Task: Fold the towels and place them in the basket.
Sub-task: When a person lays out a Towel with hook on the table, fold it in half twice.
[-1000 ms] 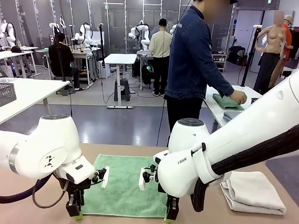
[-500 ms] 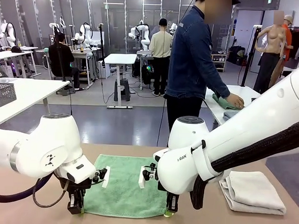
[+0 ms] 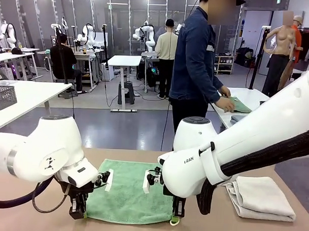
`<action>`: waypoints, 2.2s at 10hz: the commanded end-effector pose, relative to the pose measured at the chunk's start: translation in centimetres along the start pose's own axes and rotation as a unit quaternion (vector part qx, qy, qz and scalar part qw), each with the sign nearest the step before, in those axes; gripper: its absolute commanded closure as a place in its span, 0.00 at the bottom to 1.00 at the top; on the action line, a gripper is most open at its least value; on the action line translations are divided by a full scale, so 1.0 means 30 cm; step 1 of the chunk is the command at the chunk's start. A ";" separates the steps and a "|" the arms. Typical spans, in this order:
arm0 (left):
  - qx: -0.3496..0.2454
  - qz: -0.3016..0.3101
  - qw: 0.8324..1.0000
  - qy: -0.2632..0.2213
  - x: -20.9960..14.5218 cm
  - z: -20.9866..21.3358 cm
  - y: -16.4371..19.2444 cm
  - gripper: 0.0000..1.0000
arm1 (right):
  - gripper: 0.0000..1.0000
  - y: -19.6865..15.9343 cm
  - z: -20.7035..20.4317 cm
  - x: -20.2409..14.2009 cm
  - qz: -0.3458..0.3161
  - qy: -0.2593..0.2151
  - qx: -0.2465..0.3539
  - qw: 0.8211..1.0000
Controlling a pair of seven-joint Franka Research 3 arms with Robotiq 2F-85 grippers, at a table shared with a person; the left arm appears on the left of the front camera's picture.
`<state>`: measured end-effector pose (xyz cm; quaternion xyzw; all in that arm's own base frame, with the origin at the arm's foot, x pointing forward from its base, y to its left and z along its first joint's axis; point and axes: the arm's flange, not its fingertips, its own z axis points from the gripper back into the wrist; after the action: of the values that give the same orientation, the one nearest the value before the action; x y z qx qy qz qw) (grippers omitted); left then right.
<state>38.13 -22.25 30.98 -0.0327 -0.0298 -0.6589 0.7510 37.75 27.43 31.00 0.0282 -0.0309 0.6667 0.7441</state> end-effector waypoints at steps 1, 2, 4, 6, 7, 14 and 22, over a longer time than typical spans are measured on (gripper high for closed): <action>0.011 -0.005 1.000 -0.020 -0.022 0.147 -0.120 1.00 | 1.00 0.093 0.135 -0.007 0.008 0.003 -0.012 1.000; 0.032 0.007 0.999 -0.024 -0.022 0.210 -0.163 1.00 | 1.00 0.130 0.198 -0.012 0.003 -0.004 -0.029 1.000; 0.060 0.004 0.997 -0.047 -0.006 0.272 -0.162 1.00 | 1.00 0.143 0.266 -0.010 0.009 -0.009 -0.053 0.999; 0.047 -0.019 0.998 -0.028 0.032 0.273 -0.138 1.00 | 1.00 0.107 0.292 -0.009 0.002 -0.013 -0.050 0.999; 0.014 -0.042 0.999 -0.030 0.042 0.246 -0.123 1.00 | 1.00 0.088 0.271 -0.008 0.005 -0.012 -0.041 0.999; -0.019 -0.047 0.999 -0.015 0.104 0.084 -0.041 0.42 | 1.00 0.046 0.248 -0.010 0.013 -0.021 -0.023 0.999; -0.050 -0.026 0.998 0.034 0.115 -0.056 -0.012 0.42 | 1.00 0.037 0.247 -0.011 0.014 -0.020 -0.021 0.999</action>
<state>37.49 -25.51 29.76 -0.0574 0.0200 -0.6845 0.7265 36.26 26.58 38.36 0.0155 -0.0618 0.6672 0.7421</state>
